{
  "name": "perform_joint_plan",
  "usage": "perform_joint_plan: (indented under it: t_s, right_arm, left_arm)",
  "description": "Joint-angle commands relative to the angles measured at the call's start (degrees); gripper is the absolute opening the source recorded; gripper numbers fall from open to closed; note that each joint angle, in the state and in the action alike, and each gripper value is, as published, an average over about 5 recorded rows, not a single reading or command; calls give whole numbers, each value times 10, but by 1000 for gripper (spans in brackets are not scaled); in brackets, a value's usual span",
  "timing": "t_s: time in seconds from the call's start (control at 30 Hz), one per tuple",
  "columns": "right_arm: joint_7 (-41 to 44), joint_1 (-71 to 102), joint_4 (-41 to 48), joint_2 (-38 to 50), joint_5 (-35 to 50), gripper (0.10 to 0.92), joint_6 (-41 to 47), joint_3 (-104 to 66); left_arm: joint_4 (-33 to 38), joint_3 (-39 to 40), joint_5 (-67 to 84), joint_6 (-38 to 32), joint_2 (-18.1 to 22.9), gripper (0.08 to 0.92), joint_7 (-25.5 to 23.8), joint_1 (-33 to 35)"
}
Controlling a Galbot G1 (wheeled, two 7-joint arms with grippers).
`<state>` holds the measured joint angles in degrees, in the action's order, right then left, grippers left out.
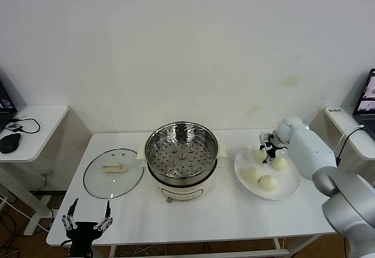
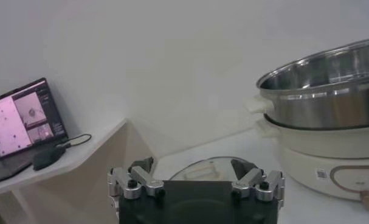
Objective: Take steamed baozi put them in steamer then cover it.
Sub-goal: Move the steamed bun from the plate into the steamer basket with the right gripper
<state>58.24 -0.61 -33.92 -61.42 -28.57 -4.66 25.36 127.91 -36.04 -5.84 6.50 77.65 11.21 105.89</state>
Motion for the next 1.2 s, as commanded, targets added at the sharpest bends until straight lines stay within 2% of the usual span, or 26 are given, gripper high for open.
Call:
perform_joint_plan:
  t_s: [0.03,0.3,0.53,0.9,1.07,1.2]
  right_arm:
    - [16,-12,-107,55,86,645,30,53]
    - [27,-102,-243,132,209,647,70,160]
    - [14,-217,-316,134,323,652,89,250]
    - [-18,-341,-325,19,418,653,86,372]
    - [-29,-348,-307,-51,426,653,65,398]
    - [-39,-337,-297,-95,400,655,32,428]
  left_arm:
    - [1,1,0,1,-1,823,0,-1]
    - [5,6,2,1,-5,823,-1,-5]
    - [4,7,9,1,-11,823,-1,-14]
    - [1,5,19,2,-22,823,-3,-26]
    - [-1,3,22,4,-23,823,-5,-37]
    - [0,2,27,8,-23,823,-8,-43]
